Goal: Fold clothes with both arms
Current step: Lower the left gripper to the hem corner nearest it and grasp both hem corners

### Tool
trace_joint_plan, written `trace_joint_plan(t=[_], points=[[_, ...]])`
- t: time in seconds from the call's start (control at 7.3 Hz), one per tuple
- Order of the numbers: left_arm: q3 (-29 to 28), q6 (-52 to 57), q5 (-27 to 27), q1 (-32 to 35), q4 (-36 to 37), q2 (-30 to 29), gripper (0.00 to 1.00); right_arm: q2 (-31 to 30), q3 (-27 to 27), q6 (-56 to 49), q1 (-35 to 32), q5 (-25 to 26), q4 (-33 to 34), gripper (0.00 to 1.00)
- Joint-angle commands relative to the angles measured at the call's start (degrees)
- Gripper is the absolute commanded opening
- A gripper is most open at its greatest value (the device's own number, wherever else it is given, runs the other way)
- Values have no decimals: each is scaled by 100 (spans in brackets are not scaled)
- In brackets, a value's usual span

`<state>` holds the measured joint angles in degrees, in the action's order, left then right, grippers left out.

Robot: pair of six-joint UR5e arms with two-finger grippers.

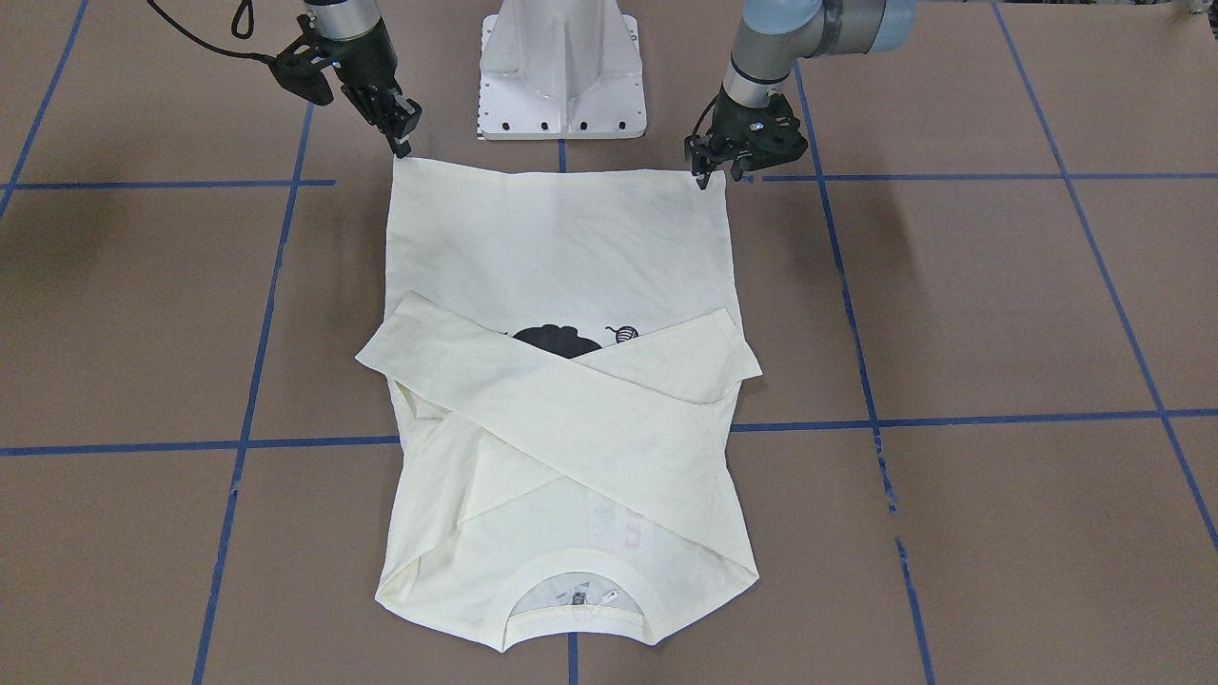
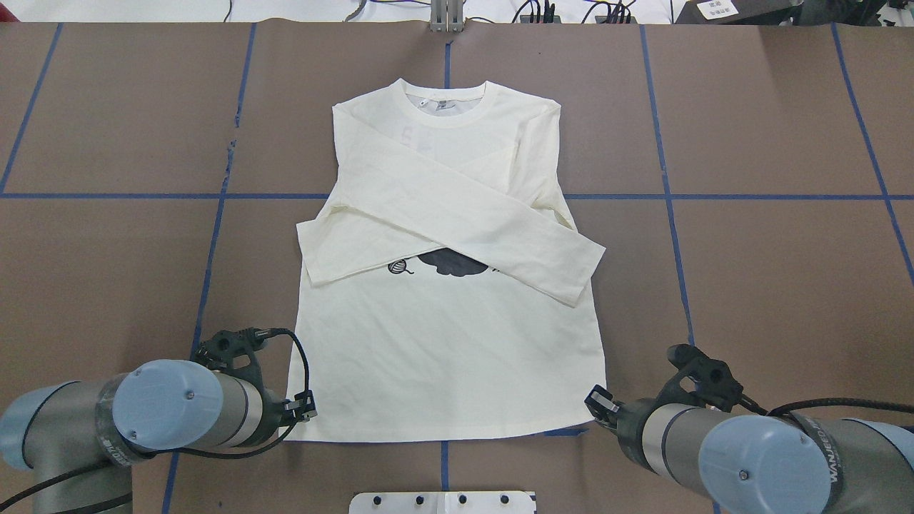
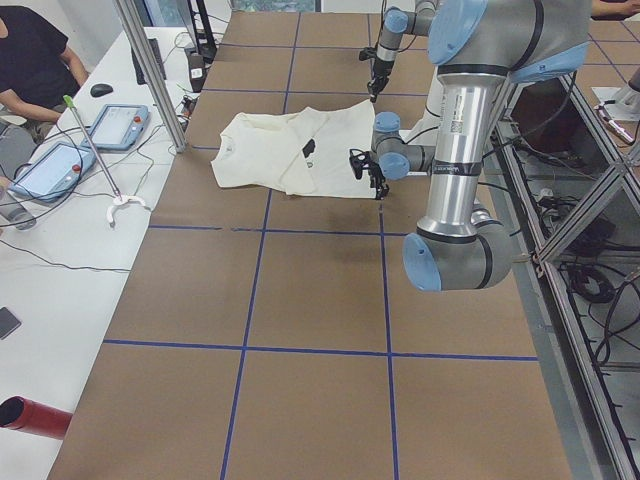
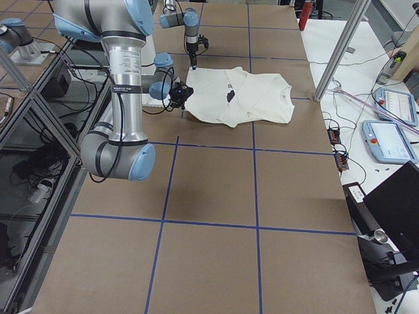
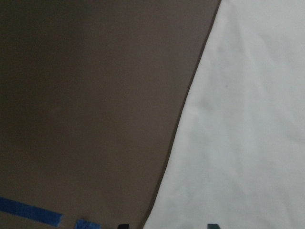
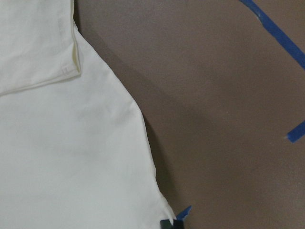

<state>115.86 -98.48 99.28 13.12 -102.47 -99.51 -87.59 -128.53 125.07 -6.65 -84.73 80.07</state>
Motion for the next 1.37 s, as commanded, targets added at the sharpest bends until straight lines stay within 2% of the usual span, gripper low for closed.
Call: trace_joint_plan(t=[0.0, 0.55, 0.82, 1.1, 1.23], points=[[-20, -22, 21, -11, 8, 10, 60, -3, -5, 0, 6, 0, 0, 0], [-125, -39, 65, -64, 8, 1, 53, 5, -5, 0, 15, 0, 0, 0], [-46, -40, 240, -64, 43, -16, 0, -3, -5, 0, 15, 0, 0, 0], [-37, -39, 241, -73, 43, -7, 0, -3, -5, 0, 23, 0, 0, 0], [259, -39, 249, -64, 148, 10, 0, 5, -5, 0, 15, 0, 0, 0]])
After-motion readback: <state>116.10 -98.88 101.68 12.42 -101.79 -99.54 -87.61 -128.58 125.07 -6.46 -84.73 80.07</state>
